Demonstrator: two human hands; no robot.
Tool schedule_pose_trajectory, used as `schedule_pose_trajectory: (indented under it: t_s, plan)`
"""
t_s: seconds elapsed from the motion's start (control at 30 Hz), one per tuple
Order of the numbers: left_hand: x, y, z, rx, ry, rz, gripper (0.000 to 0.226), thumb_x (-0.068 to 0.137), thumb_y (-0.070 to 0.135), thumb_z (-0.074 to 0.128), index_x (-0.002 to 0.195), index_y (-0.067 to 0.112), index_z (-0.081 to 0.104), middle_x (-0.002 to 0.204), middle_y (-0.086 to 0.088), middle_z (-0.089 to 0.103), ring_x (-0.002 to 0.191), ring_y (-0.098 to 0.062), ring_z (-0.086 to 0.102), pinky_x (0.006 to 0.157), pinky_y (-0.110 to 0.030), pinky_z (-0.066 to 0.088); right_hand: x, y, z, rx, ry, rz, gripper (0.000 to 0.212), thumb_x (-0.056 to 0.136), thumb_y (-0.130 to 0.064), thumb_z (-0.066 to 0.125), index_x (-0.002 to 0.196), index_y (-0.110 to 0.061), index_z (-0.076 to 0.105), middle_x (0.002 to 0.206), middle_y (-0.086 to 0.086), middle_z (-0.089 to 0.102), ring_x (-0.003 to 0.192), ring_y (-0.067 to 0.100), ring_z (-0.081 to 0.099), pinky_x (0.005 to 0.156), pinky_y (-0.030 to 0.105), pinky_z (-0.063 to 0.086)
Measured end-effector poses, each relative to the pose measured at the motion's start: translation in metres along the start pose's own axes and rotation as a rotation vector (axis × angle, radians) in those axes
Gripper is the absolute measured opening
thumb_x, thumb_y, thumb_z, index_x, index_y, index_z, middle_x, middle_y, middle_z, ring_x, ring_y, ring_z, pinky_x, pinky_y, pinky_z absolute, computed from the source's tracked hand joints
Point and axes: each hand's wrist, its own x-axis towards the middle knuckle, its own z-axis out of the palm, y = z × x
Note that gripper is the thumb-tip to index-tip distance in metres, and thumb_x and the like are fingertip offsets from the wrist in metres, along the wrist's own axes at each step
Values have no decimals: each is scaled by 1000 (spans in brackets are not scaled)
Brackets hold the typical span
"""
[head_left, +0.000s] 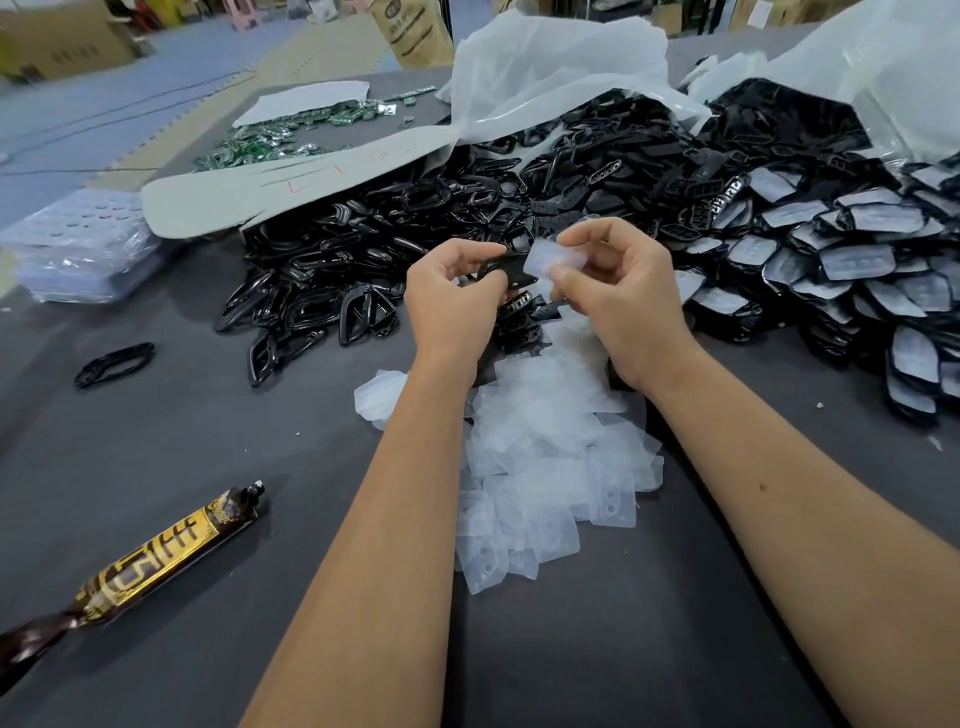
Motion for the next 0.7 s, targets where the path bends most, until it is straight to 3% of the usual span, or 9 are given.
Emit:
schedule_pose_trajectory:
  t_s: [0.17,0.27,0.37,0.43,0.53,0.7]
  plan:
    - [-2,1,0,43,-23,31,31,75,0,68,91,25,78,89,-6,77,75,-34,69,83,-57,61,1,3,3,-102,46,-56,13,85,1,77,89,-11,74,78,4,74,69,18,69,72,33,61]
    - [-2,2,1,59,-34,42,30,77,0,69,89,26,79,88,-4,77,78,-41,69,81,-58,61,1,4,2,-51,71,-22,18,87,-1,78,91,-18,78,78,2,76,68,15,68,68,25,56]
    - [-2,0,2,78,-42,48,30,77,1,71,88,27,81,89,-3,77,75,-33,68,82,-55,61,0,4,1,-49,85,9,18,85,-6,82,97,-17,74,71,3,75,63,18,70,58,22,52]
    - [-2,0,2,74,-44,44,28,76,2,74,89,27,81,88,-1,76,73,-21,65,83,-54,61,-1,3,2,-31,110,33,21,82,-6,85,94,-13,69,69,5,75,60,20,72,54,24,53]
    - [-1,0,2,38,-60,31,27,76,3,77,89,26,82,90,-1,77,71,-17,67,83,-51,63,-2,1,4,-5,137,68,20,82,-6,86,85,-11,67,67,7,74,54,20,70,50,27,53]
    - [-1,-1,2,-65,-93,-1,27,79,-3,73,89,20,82,95,-4,78,67,-14,71,71,-32,61,-2,-1,4,-19,155,69,16,84,-9,85,78,-10,70,66,5,71,54,17,67,48,26,51]
